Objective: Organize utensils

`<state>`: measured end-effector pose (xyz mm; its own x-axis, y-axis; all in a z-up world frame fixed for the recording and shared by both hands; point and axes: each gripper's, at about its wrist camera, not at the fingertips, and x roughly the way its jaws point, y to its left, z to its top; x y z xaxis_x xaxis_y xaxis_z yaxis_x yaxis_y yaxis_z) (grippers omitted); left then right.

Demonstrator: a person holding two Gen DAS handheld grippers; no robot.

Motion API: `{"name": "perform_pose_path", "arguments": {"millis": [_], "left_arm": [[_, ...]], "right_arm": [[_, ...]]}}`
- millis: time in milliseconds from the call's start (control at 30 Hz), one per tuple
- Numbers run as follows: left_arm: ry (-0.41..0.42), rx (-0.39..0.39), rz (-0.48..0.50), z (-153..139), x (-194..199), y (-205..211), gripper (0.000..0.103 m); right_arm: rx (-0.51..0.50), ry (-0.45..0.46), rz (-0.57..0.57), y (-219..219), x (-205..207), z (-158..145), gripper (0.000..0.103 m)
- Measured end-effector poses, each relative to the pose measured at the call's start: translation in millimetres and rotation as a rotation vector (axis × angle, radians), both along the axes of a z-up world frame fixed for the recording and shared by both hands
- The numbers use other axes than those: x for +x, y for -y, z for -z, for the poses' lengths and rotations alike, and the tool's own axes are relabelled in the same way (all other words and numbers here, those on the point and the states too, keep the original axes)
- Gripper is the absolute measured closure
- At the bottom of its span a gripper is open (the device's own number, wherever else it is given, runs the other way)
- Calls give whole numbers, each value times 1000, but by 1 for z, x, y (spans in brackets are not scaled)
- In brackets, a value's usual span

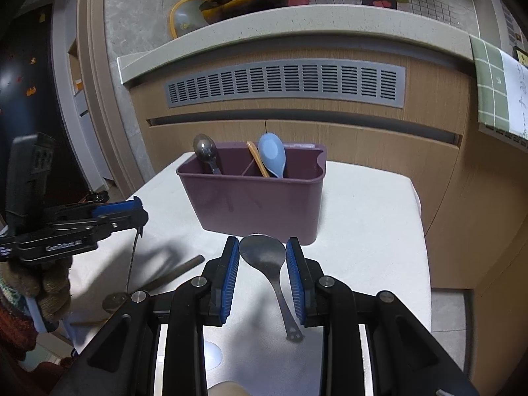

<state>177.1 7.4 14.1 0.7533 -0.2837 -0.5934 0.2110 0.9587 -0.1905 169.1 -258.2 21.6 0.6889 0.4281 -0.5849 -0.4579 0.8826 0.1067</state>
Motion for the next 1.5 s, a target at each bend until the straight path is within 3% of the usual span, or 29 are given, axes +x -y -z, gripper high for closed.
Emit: {"name": "perform_pose_path", "arguments": {"millis": [300,1500], "left_arm": [[39,-4,-2,-13,-7,3,70],[60,-24,-5,-25,-19,7,71]], "right_arm": [[-14,28,1,-3,-3,-9,77],[-10,29,-11,-4,-2,-12,77]]}}
